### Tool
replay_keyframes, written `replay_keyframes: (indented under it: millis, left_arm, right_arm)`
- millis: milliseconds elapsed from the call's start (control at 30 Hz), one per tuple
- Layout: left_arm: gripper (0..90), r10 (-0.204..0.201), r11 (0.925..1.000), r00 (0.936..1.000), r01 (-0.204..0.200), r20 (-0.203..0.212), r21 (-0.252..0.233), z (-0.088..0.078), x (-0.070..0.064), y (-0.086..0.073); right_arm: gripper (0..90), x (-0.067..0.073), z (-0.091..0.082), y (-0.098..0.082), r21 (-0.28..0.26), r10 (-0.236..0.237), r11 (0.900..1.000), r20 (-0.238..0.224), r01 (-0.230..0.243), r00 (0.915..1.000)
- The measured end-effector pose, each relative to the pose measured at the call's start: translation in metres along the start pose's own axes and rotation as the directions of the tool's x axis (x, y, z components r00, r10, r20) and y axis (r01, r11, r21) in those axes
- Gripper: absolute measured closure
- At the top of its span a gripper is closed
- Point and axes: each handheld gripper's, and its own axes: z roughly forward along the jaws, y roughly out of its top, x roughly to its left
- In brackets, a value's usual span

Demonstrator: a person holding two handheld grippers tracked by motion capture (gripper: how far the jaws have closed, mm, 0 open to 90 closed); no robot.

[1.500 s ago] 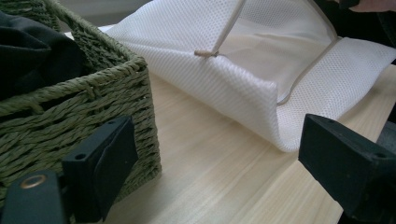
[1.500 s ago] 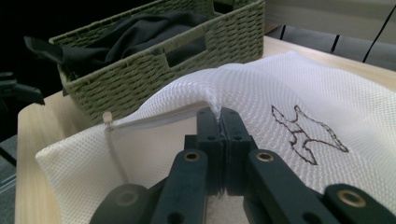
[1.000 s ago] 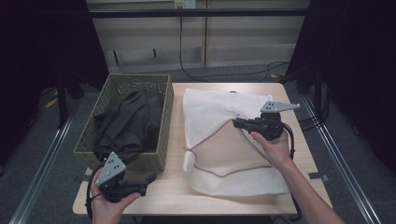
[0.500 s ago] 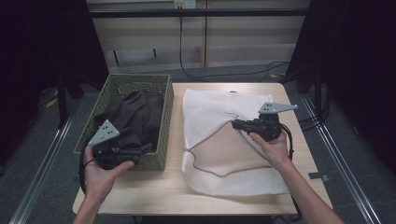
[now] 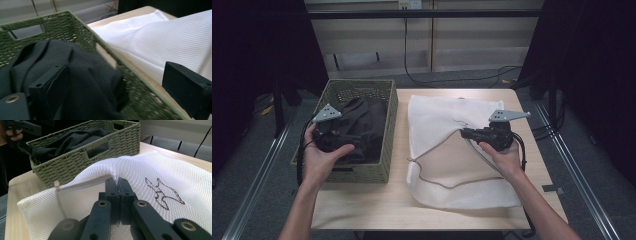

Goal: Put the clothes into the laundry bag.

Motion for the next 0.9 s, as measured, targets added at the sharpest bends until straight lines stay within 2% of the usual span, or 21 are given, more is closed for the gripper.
replay_keyframes:
  millis: [100,133,300,333,367,400,433,500,567,600,667,700,733,767,800,833,867,900]
  left_arm:
    - [8.2,-0.010,0.9999,0.9999,0.011,-0.009,0.011,0.004,0.005,0.003]
    - [8.1,-0.020,0.9996,0.9997,0.020,-0.014,0.019,0.009,0.011,0.008]
    - [7.3,-0.013,0.9987,0.9995,0.014,-0.027,0.049,0.019,0.022,0.018]
    - [7.3,-0.025,0.9978,0.9994,0.026,-0.026,0.062,0.025,0.027,0.020]
    - [7.3,-0.025,0.9978,0.9994,0.026,-0.026,0.062,0.025,0.027,0.020]
    - [7.3,-0.045,0.9952,0.9983,0.048,-0.038,0.086,0.036,0.035,0.018]
    - [7.2,-0.045,0.9952,0.9983,0.048,-0.038,0.086,0.036,0.035,0.018]
    - [6.6,-0.072,0.9835,0.9961,0.080,-0.052,0.162,0.050,0.044,0.012]
    - [5.6,-0.071,0.9830,0.9965,0.078,-0.045,0.166,0.053,0.044,0.010]
    - [5.5,-0.035,0.9794,0.9978,0.045,-0.057,0.197,0.062,0.041,0.005]
    - [4.0,-0.013,0.9746,0.9967,0.031,-0.080,0.222,0.069,0.039,0.001]
    - [3.2,-0.011,0.9693,0.9964,0.031,-0.084,0.244,0.072,0.039,-0.001]
    - [1.5,-0.027,0.9661,0.9961,0.047,-0.084,0.254,0.076,0.038,-0.002]
    - [0.0,-0.027,0.9661,0.9961,0.047,-0.084,0.254,0.076,0.038,-0.002]
    - [0.0,0.013,0.9573,0.9936,0.020,-0.112,0.289,0.080,0.034,-0.004]
    - [0.0,0.013,0.9573,0.9936,0.020,-0.112,0.289,0.080,0.034,-0.004]
    - [0.0,0.056,0.9428,0.9861,-0.001,-0.157,0.333,0.083,0.035,-0.006]
    - [0.0,0.047,0.9411,0.9852,0.012,-0.165,0.338,0.085,0.037,-0.009]
  right_arm:
    - [88.5,0.000,0.001,0.000,0.003,0.000,1.000,-0.001,0.000,1.0000]
    - [88.5,0.001,0.001,-0.001,0.005,-0.002,1.000,0.000,0.002,1.0000]
    - [88.4,0.000,0.003,-0.001,0.008,0.001,1.000,-0.002,-0.001,1.0000]
    - [88.4,0.000,0.003,-0.002,0.008,0.001,1.000,-0.003,-0.001,1.0000]
    - [88.4,0.000,0.003,-0.002,0.008,0.001,1.000,-0.003,-0.001,1.0000]
    - [88.3,0.000,0.005,-0.002,0.011,0.002,1.000,-0.002,-0.002,1.0000]
    - [88.3,0.000,0.005,-0.002,0.011,0.002,1.000,-0.002,-0.002,1.0000]
    - [88.4,0.001,0.006,-0.003,0.015,-0.001,1.000,-0.008,0.001,1.0000]
    - [88.4,0.001,0.006,-0.003,0.015,-0.002,1.000,-0.008,0.002,1.0000]
    - [88.4,0.001,0.006,-0.003,0.017,-0.001,1.000,-0.007,0.001,1.0000]
    - [88.4,0.000,0.006,-0.003,0.017,0.001,1.000,-0.008,-0.001,1.0000]
    - [88.4,0.000,0.007,-0.004,0.018,0.001,1.000,-0.008,-0.001,1.0000]
    - [88.3,0.000,0.007,-0.004,0.019,0.000,1.000,-0.010,0.001,1.0000]
    - [88.3,0.001,0.007,-0.004,0.021,-0.001,1.000,-0.010,0.001,0.9999]
    - [88.4,0.001,0.007,-0.004,0.022,-0.002,1.000,-0.009,0.003,1.0000]
    - [88.4,0.001,0.007,-0.004,0.023,-0.004,1.000,-0.009,0.005,0.9999]
    - [88.4,0.001,0.008,-0.004,0.024,-0.004,1.000,-0.011,0.004,0.9999]
    - [88.3,0.001,0.008,-0.004,0.025,-0.002,1.000,-0.012,0.003,0.9999]
